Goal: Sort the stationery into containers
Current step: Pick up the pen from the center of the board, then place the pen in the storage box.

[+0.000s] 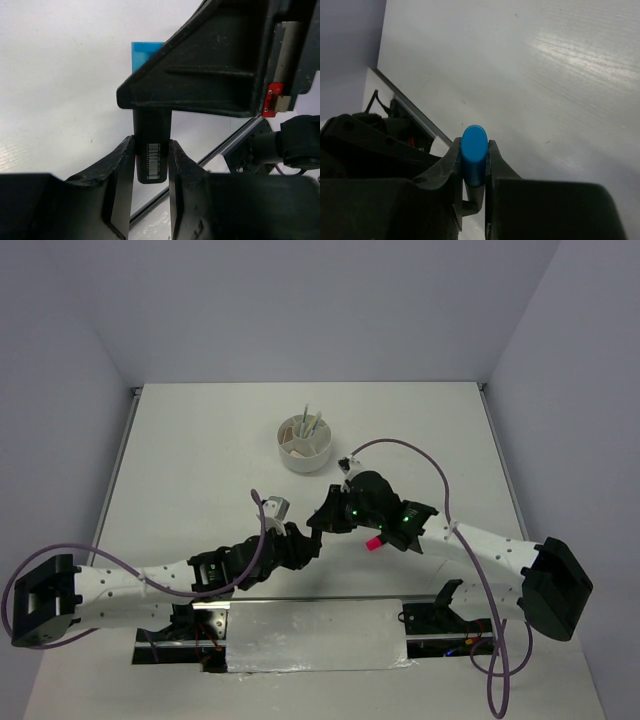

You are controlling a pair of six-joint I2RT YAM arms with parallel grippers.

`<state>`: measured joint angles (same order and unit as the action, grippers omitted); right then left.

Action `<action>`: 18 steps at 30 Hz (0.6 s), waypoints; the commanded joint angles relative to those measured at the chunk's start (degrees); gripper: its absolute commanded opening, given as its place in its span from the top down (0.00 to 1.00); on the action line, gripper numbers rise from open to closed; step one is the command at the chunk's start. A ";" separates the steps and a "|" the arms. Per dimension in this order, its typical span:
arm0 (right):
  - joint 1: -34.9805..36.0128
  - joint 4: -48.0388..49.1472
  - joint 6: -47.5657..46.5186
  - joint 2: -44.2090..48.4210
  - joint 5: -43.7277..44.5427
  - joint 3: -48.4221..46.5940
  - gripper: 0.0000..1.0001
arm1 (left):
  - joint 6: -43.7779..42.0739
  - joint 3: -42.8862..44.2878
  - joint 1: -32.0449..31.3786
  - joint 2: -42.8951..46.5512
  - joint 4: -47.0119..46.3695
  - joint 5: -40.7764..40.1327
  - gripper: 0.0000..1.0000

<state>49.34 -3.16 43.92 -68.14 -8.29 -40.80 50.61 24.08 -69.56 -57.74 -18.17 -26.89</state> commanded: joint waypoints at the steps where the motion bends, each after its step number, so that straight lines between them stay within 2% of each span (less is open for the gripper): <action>1: 0.58 4.66 0.37 0.46 -1.11 -0.77 1.00 | -1.92 0.01 -0.40 0.78 -3.98 -0.17 1.00; 3: 0.84 4.57 0.29 1.51 -1.02 -0.69 1.00 | -1.74 -0.08 -0.31 1.48 -3.10 -1.49 0.99; 5: 0.84 3.95 -0.59 2.91 -0.32 -0.78 1.00 | -1.65 0.09 -0.31 1.92 -2.05 -2.80 0.87; 6: 0.84 3.86 -1.11 3.53 0.29 -0.69 1.00 | -2.00 0.62 -0.31 2.19 -1.26 -3.25 0.63; 7: 0.67 3.69 -2.34 4.32 2.38 -0.43 1.00 | -2.18 2.01 -0.31 2.19 1.36 -4.21 0.50; 8: 0.58 3.60 -3.05 5.64 3.62 -0.42 1.00 | -1.75 2.90 -0.31 2.01 3.30 -5.00 0.20; 10: -0.12 3.25 -5.77 6.87 9.07 -0.86 1.00 | -0.96 6.32 -0.31 1.66 10.33 -6.93 0.01; 11: -0.56 2.20 -7.95 7.05 13.78 -1.73 1.00 | -0.52 8.86 -0.31 1.40 16.18 -7.64 0.01; 14: -3.10 2.45 -12.17 6.27 23.54 -3.76 1.00 | 0.80 12.82 -0.23 0.96 24.39 -9.66 0.01; 17: -6.36 6.13 -14.91 3.82 28.67 -5.61 1.00 | 7.12 17.30 -0.23 1.75 38.88 -14.65 0.01; 18: -6.89 7.63 -15.35 2.93 32.08 -6.05 1.00 | 8.96 18.63 -0.23 2.36 46.66 -15.81 0.01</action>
<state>44.27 -1.72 33.41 -63.31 11.66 -43.27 53.43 38.33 -69.69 -56.82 9.69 -36.12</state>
